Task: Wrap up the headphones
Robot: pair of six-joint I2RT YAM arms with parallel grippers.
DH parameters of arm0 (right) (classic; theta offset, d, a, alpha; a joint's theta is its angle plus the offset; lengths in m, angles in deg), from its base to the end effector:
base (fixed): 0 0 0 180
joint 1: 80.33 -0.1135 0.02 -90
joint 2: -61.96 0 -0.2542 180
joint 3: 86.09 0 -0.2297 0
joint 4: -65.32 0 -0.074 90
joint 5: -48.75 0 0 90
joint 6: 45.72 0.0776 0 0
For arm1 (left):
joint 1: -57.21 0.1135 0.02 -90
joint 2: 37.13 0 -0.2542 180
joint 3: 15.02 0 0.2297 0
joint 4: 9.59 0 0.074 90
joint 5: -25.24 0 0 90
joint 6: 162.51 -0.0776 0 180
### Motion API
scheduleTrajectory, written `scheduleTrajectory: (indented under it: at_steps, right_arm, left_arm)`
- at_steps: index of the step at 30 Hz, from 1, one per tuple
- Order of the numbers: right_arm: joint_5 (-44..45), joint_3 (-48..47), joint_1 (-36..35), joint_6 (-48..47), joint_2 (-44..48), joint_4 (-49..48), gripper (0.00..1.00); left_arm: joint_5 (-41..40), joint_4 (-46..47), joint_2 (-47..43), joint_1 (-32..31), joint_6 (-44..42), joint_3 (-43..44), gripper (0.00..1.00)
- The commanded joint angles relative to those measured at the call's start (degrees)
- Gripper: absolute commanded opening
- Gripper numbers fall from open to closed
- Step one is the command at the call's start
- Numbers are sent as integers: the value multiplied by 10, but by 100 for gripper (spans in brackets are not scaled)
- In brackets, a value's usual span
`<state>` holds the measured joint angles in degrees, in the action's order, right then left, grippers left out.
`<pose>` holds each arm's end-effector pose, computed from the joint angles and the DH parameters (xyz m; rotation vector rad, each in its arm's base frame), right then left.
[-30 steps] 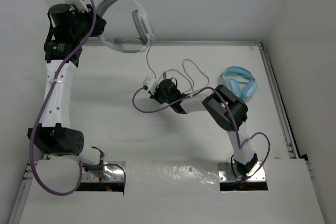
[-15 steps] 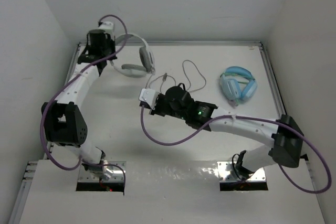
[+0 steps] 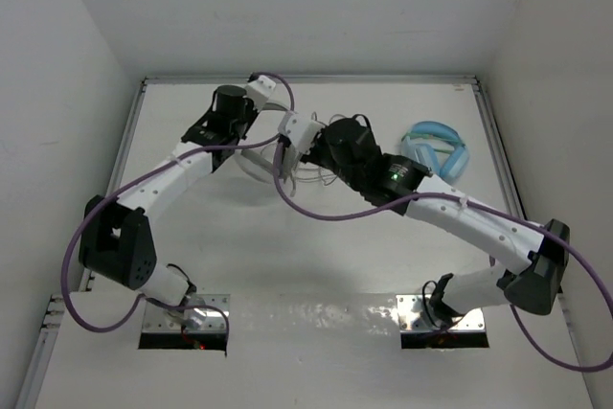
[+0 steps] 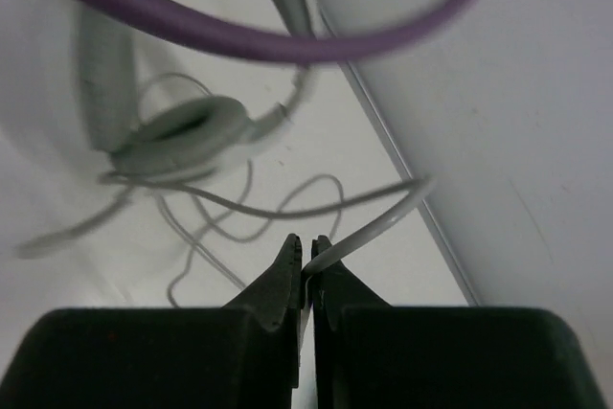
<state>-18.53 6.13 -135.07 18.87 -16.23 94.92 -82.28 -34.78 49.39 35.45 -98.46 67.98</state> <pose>0.2157 0.2532 0.3508 -1.0046 1.6033 -0.0321 0.3464 -0.1131 0.2820 0.6603 1.9578 0.3614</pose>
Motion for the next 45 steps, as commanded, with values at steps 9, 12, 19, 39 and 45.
scheduleTrajectory:
  at_steps: [9,12,19,39,45]
  right_arm:
    - [-121,19,174,-39,14,-55,0]
    - [-180,10,221,-15,2,-81,0]
    - [-252,50,293,82,-20,-160,0]
    - [-399,136,340,291,-109,-316,20]
    - [-493,145,322,354,-192,-407,79]
  left_arm:
    - [207,-93,-71,-22,-49,28,0]
    - [250,-138,-78,-21,-17,54,0]
    - [307,-204,-83,-21,64,118,0]
    - [507,-227,-84,79,268,194,0]
    - [547,-252,-61,108,340,319,0]
